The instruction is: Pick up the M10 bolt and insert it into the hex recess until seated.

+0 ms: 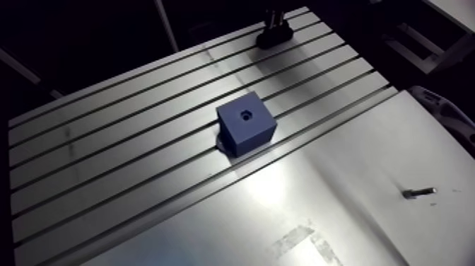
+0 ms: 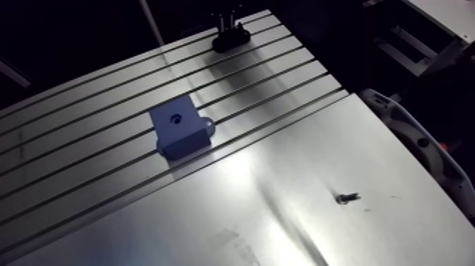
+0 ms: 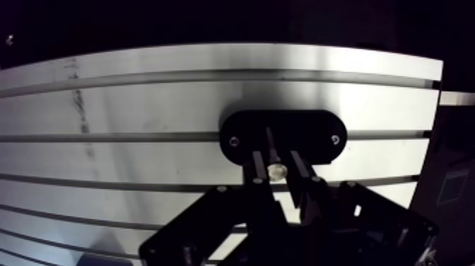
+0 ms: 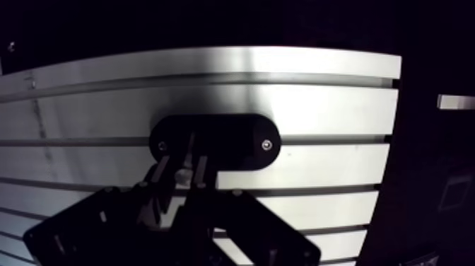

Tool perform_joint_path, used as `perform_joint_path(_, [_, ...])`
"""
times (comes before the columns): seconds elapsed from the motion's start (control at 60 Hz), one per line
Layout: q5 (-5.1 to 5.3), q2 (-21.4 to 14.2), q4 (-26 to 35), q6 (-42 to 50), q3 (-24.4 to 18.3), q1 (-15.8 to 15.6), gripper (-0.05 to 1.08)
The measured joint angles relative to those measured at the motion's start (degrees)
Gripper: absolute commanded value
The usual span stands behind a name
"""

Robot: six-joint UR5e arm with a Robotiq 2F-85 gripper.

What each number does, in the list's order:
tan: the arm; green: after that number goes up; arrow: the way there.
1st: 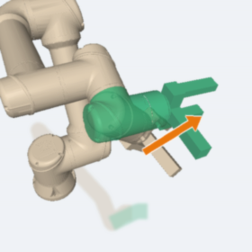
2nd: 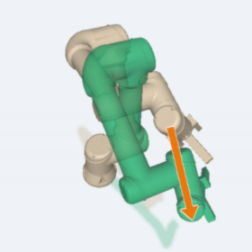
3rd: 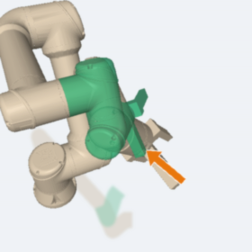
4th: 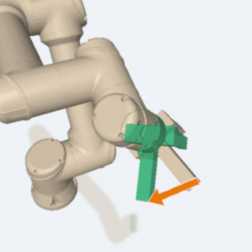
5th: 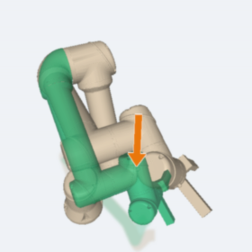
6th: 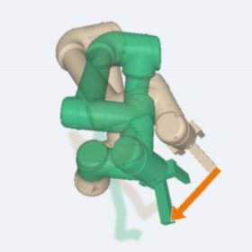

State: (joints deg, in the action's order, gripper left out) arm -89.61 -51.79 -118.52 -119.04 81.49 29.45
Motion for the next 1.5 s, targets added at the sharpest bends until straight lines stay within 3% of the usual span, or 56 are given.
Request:
perform_joint_path(0.917, [0.61, -1.3, 0.0, -0.5, -0.5, 0.2, 0.78])
perform_joint_path(1.217, [0.96, -4.6, 0.9, -0.6, -0.9, -0.1, 0.78])
perform_joint_path(1.5, [1.35, -8.7, 6.1, -1.3, -2.0, -1.4, 0.78])
